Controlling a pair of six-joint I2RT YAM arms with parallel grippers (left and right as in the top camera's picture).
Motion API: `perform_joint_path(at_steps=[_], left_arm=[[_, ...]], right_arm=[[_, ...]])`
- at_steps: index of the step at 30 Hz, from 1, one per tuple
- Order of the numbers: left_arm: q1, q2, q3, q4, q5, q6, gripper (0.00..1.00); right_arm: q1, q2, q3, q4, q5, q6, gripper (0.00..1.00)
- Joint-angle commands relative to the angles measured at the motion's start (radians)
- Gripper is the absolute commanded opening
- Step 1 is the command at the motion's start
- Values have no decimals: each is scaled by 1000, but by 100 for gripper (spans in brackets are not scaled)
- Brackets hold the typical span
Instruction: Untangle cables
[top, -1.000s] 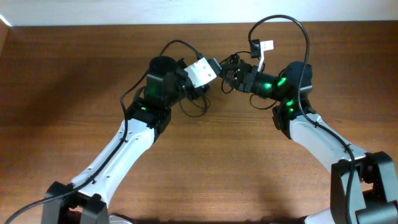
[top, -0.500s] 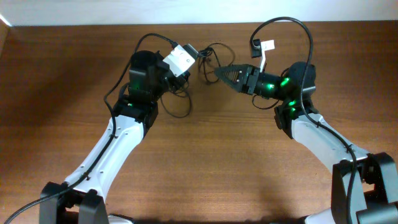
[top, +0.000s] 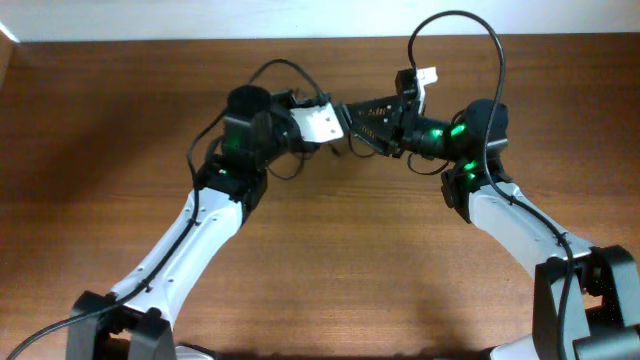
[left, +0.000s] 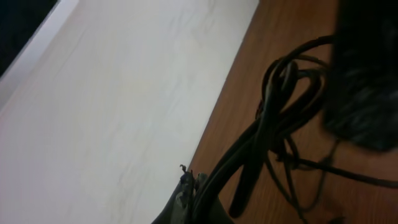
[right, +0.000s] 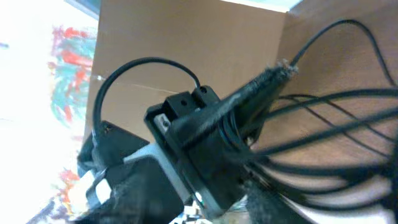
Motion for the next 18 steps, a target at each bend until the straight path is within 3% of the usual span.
perform_joint_path(at_steps=[1,4,9,10,15,18], left_arm=[[-35,9,1,9,18,48,0],[-36,9,1,10,19,48,0],[-36,9,1,18,19,48,0],[-36,9,1,17,19,47,0],[-32,9,1,17,6,-70,0],[-32,9,1,17,-14,-71,0]], right_arm=[[-5,-23,11,4,1,40,37],[-5,-23,11,3,11,39,11],[-5,-23,11,-44,11,-1,9],[-5,-23,11,-66,12,-17,4],[-5,-23,11,-37,-23,-100,4],[-5,-23,11,-37,-50,-132,4]])
